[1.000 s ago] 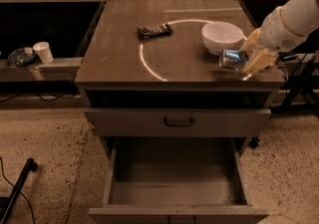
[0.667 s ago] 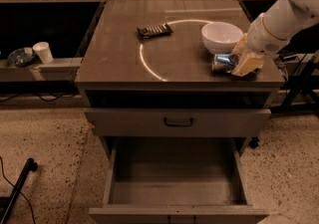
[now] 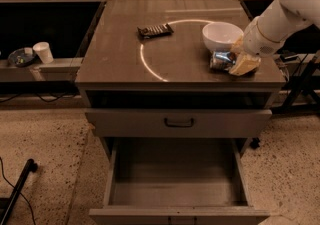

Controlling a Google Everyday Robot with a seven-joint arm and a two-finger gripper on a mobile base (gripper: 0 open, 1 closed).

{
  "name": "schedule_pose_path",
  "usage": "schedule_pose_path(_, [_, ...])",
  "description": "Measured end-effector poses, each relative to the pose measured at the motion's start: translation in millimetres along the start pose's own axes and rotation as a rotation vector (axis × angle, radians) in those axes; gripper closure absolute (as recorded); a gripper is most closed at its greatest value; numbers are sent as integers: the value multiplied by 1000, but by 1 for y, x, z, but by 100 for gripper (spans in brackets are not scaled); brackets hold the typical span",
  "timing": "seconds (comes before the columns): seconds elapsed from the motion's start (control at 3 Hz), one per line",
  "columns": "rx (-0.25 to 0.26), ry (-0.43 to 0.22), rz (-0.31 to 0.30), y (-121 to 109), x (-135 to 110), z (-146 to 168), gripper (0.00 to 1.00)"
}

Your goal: Pick redbull can from middle drawer and place on counter

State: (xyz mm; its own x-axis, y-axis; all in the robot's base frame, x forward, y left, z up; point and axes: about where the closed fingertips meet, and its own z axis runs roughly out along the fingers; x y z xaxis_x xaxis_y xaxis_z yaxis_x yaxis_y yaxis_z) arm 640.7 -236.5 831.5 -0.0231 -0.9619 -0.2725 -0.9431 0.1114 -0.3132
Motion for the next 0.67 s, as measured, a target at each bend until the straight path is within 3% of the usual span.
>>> schedule_pose_path(0.33, [0, 0, 0, 0, 0, 0, 0])
schedule_pose_path(0.67, [0, 0, 0, 0, 0, 0, 0])
